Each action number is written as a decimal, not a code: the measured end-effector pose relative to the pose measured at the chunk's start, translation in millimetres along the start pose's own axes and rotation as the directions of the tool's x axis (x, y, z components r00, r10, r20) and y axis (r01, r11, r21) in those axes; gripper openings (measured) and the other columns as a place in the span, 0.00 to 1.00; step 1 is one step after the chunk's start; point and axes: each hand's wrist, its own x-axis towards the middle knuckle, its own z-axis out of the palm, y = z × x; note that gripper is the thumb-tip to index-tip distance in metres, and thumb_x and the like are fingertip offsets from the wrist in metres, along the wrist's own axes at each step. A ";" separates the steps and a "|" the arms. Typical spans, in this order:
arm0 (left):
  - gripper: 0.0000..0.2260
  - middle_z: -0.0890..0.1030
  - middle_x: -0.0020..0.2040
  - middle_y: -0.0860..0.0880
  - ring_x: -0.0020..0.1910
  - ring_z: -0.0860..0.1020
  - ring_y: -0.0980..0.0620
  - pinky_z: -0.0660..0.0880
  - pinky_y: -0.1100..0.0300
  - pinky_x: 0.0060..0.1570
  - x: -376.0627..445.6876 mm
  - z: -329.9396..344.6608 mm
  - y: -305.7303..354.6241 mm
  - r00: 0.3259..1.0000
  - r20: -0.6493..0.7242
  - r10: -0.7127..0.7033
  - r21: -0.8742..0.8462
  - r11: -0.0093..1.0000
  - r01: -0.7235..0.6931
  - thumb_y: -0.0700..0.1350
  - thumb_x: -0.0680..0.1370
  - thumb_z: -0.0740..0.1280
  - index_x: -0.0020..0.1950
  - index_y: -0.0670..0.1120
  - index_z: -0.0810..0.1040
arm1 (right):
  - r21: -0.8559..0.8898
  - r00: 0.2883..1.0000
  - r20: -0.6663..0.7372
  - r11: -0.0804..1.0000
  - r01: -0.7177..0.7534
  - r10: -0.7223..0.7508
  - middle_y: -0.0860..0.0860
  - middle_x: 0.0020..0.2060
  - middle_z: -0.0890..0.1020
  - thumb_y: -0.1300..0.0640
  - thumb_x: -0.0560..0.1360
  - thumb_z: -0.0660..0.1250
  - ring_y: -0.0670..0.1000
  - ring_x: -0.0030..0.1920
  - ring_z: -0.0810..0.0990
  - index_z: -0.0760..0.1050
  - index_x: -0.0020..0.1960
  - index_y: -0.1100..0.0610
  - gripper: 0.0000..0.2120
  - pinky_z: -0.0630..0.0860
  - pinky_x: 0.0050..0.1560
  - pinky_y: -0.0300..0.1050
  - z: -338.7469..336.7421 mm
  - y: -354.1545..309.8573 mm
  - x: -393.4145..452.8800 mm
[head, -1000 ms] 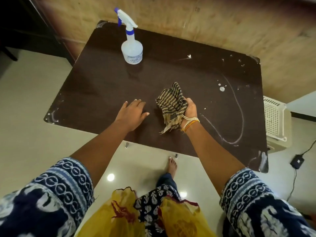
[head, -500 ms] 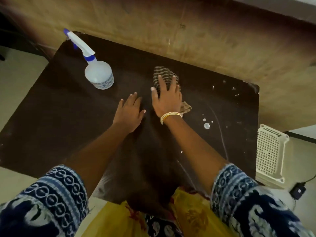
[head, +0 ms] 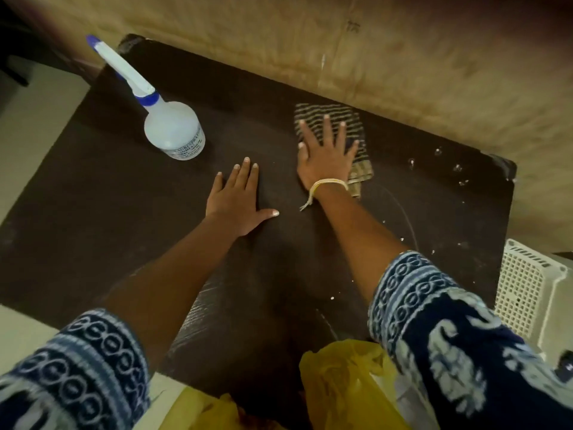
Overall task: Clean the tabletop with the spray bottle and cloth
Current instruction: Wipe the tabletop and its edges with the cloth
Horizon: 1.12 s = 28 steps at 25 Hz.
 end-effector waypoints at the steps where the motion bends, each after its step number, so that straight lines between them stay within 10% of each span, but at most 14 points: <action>1: 0.46 0.39 0.81 0.45 0.80 0.42 0.46 0.45 0.44 0.77 -1.1 -0.4 0.8 1.000 0.008 -0.004 0.029 1.000 0.004 0.72 0.75 0.51 0.80 0.45 0.36 | 0.015 0.994 -0.018 0.994 -0.110 0.110 0.49 0.80 0.49 0.43 0.81 0.49 0.60 0.79 0.43 0.51 0.77 0.36 0.25 0.41 0.73 0.70 -4.9 21.4 2.8; 8: 0.46 0.36 0.80 0.45 0.80 0.41 0.46 0.45 0.47 0.78 -0.8 5.4 3.7 1.000 0.003 -0.028 0.084 0.996 0.027 0.72 0.75 0.47 0.79 0.44 0.33 | 0.146 0.803 -0.028 0.797 -0.586 0.596 0.53 0.80 0.44 0.43 0.82 0.45 0.63 0.78 0.40 0.48 0.79 0.40 0.25 0.40 0.74 0.69 -17.9 52.4 -5.1; 11: 0.46 0.36 0.80 0.45 0.80 0.41 0.46 0.46 0.47 0.78 0.7 7.2 7.1 0.999 -0.006 -0.047 0.089 0.995 0.047 0.72 0.76 0.49 0.79 0.43 0.34 | 0.052 0.990 -0.017 0.989 -0.137 0.138 0.52 0.80 0.47 0.44 0.82 0.46 0.62 0.79 0.43 0.48 0.79 0.40 0.25 0.42 0.75 0.67 -4.6 -16.8 -0.5; 14: 0.45 0.37 0.80 0.45 0.80 0.41 0.46 0.45 0.47 0.78 0.6 5.9 10.6 0.998 0.005 -0.066 0.116 0.991 0.065 0.71 0.76 0.49 0.78 0.43 0.33 | -0.045 0.924 0.098 0.926 0.376 -0.370 0.50 0.80 0.53 0.43 0.82 0.49 0.61 0.79 0.48 0.53 0.77 0.38 0.24 0.47 0.74 0.69 11.6 -49.2 -20.6; 16: 0.46 0.37 0.80 0.44 0.80 0.41 0.46 0.44 0.47 0.78 2.1 2.9 12.2 0.997 0.013 -0.074 0.153 0.986 0.071 0.71 0.76 0.50 0.78 0.42 0.33 | -0.060 0.894 0.104 0.895 0.442 -0.435 0.48 0.79 0.54 0.42 0.81 0.49 0.60 0.79 0.49 0.55 0.76 0.35 0.23 0.48 0.73 0.71 8.4 -36.7 -8.2; 20: 0.46 0.37 0.80 0.43 0.80 0.42 0.45 0.44 0.48 0.77 1.6 0.6 14.3 0.996 0.039 -0.079 0.182 0.981 0.071 0.71 0.76 0.50 0.78 0.42 0.34 | 0.002 0.998 -0.046 0.999 -0.042 0.042 0.47 0.80 0.52 0.42 0.80 0.50 0.60 0.79 0.47 0.54 0.76 0.34 0.25 0.44 0.72 0.74 -13.6 46.1 20.0; 24: 0.45 0.36 0.80 0.44 0.80 0.41 0.45 0.43 0.48 0.78 0.8 -1.3 14.7 0.996 0.048 -0.080 0.165 0.984 0.071 0.70 0.77 0.50 0.78 0.43 0.33 | 0.109 0.866 -0.043 0.864 -0.492 0.499 0.49 0.80 0.47 0.42 0.81 0.47 0.61 0.79 0.42 0.50 0.78 0.36 0.25 0.42 0.72 0.73 -27.9 107.4 -10.8; 28: 0.46 0.36 0.80 0.44 0.80 0.41 0.45 0.43 0.47 0.78 2.4 0.5 15.3 0.995 0.041 -0.091 0.189 0.979 0.082 0.71 0.76 0.50 0.78 0.43 0.32 | 0.074 0.947 -0.028 0.946 -0.317 0.320 0.51 0.80 0.47 0.43 0.81 0.47 0.63 0.78 0.42 0.47 0.79 0.38 0.26 0.41 0.73 0.70 -10.7 41.5 -34.1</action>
